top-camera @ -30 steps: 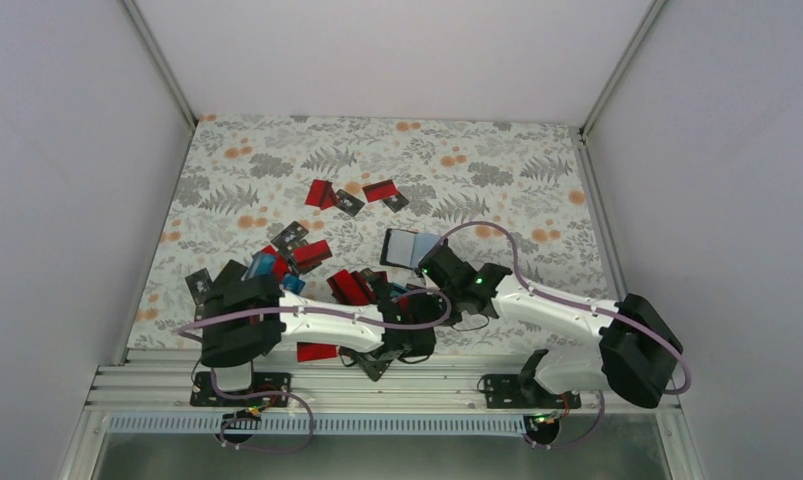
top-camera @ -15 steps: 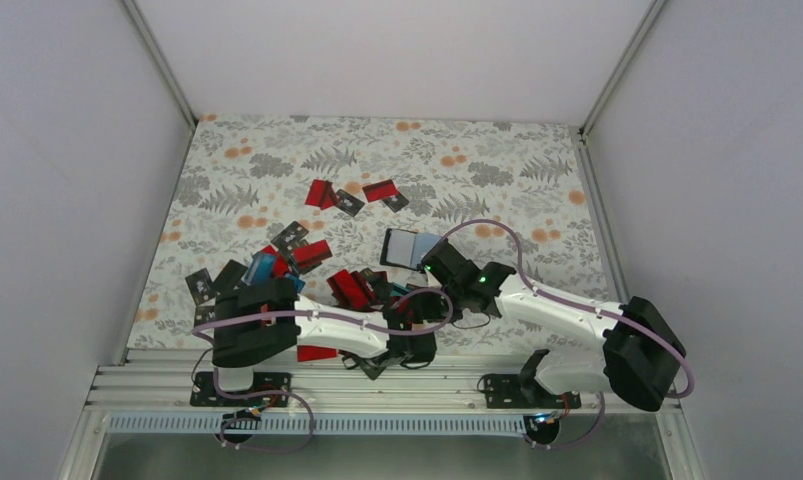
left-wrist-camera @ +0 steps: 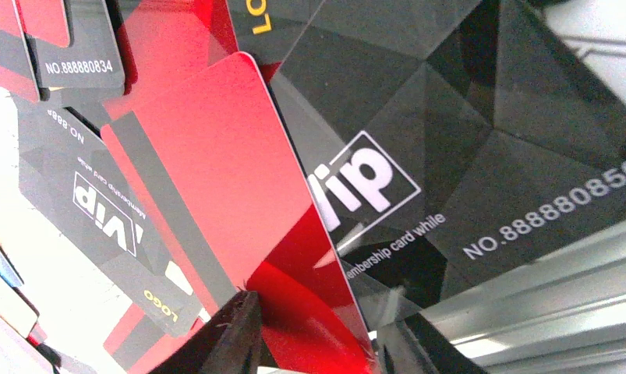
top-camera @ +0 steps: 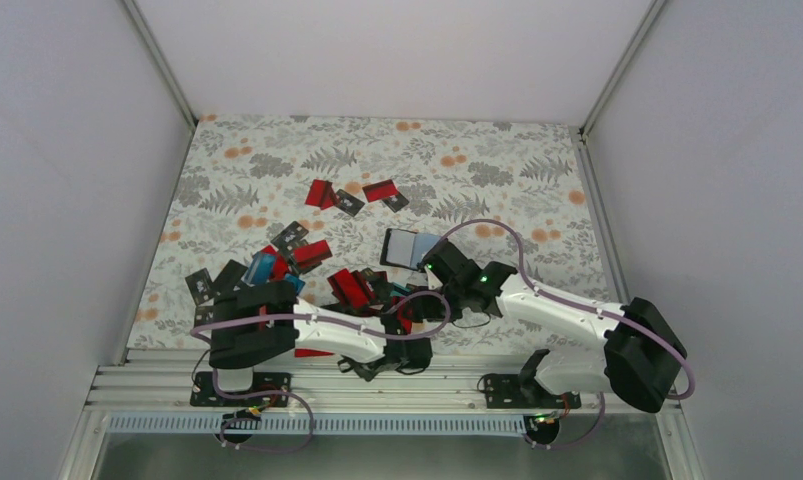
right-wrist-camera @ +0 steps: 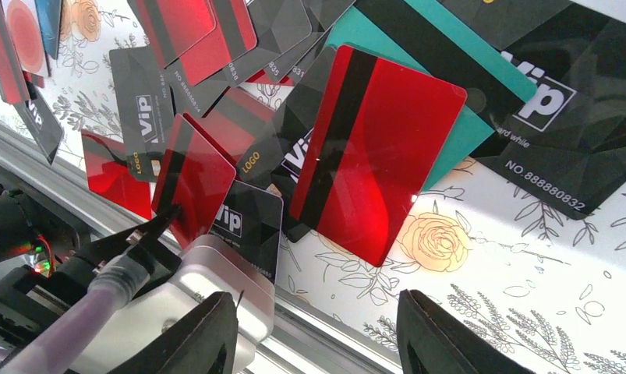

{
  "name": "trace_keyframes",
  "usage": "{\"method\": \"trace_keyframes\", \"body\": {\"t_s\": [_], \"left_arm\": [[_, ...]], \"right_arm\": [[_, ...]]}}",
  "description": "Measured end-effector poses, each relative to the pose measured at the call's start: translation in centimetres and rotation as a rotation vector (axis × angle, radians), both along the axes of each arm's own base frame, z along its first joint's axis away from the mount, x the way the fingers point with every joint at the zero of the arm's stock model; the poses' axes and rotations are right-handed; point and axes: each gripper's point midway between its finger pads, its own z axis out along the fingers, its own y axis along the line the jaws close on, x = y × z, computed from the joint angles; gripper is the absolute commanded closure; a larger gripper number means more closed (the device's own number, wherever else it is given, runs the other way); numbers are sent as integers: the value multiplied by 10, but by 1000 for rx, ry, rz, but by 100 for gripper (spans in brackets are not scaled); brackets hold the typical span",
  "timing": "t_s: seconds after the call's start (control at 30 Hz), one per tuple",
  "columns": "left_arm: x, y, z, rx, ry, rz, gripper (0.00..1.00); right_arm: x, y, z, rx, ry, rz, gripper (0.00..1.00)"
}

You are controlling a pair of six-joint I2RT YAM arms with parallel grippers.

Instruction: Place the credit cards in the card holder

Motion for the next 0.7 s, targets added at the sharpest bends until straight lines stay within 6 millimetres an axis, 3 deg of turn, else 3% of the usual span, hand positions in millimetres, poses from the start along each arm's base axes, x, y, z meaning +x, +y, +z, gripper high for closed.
{"method": "trace_keyframes", "body": {"t_s": [0.27,0.57,0.7], "left_arm": [[-4,1,10,1,18,-9,83],[6,-19,48,-97,-35,-22,96],[10,-17,53,-88,-62,-19,98]], "right_arm": [[2,0,2,8,-5,-1,46],[13,7,16,43,-46,2,46],[16,6,18,46,-53,1,46]]}}
